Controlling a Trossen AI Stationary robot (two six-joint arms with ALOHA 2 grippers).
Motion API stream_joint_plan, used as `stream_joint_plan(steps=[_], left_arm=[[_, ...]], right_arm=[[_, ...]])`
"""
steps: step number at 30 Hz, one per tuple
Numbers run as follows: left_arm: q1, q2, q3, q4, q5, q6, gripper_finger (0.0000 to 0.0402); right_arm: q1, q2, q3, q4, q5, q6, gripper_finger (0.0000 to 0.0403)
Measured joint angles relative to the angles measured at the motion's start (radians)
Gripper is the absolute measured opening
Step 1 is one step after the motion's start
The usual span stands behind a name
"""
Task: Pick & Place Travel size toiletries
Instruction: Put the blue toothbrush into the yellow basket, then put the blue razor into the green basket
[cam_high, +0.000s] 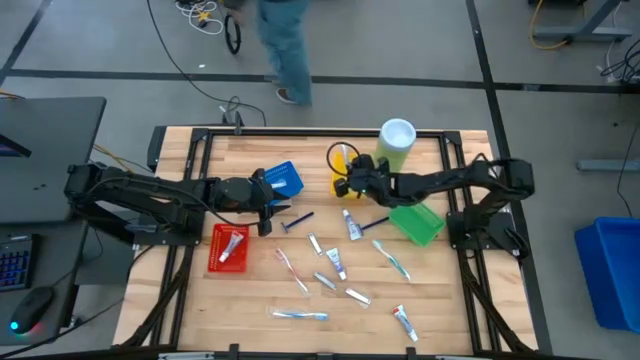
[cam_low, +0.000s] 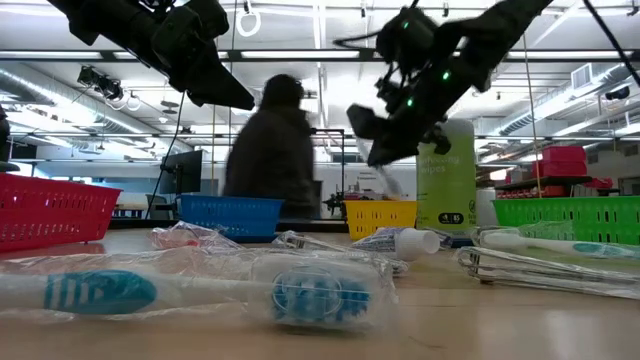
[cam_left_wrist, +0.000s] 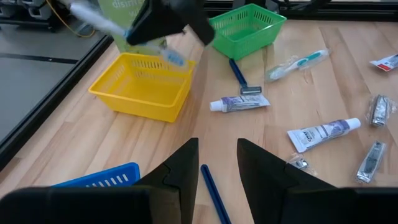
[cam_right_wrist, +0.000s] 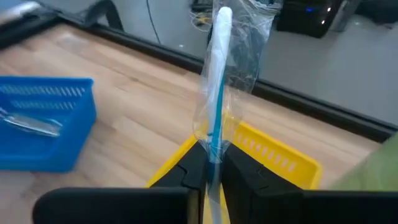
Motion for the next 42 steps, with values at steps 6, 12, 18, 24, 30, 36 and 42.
stream_joint_plan(steps=[6, 12, 18, 24, 30, 36, 42], left_arm=[[0.000, 0.000, 0.000, -0.001, 0.000, 0.001, 0.0119], [0.000, 0.000, 0.000, -0.004, 0.000, 0.001, 0.0119], [0.000, 0.000, 0.000, -0.004, 0.000, 0.002, 0.0119], [0.000, 0.000, 0.000, -0.003, 0.000, 0.002, 0.0119], [0.000, 0.000, 0.000, -0.003, 0.000, 0.002, 0.0119], [0.000, 0.000, 0.000, -0.003, 0.000, 0.002, 0.0119], [0.000, 0.000, 0.000, -0.003, 0.000, 0.005, 0.0119]], right_arm=[[-0.033, 0.092, 0.000, 0.081, -0.039, -0.115, 0.0041], [-0.060, 0.127, 0.000, 0.069, -0.052, -0.152, 0.0043], [-0.076, 0.127, 0.000, 0.060, -0.173, -0.176, 0.0070], [-0.086, 0.127, 0.000, 0.054, -0.178, -0.168, 0.0117], [-0.088, 0.125, 0.000, 0.067, -0.242, -0.125, 0.0175], [-0.066, 0.030, 0.000, 0.090, -0.252, -0.189, 0.0217], [-0.013, -0.101, 0.001, 0.085, -0.347, -0.249, 0.0226]])
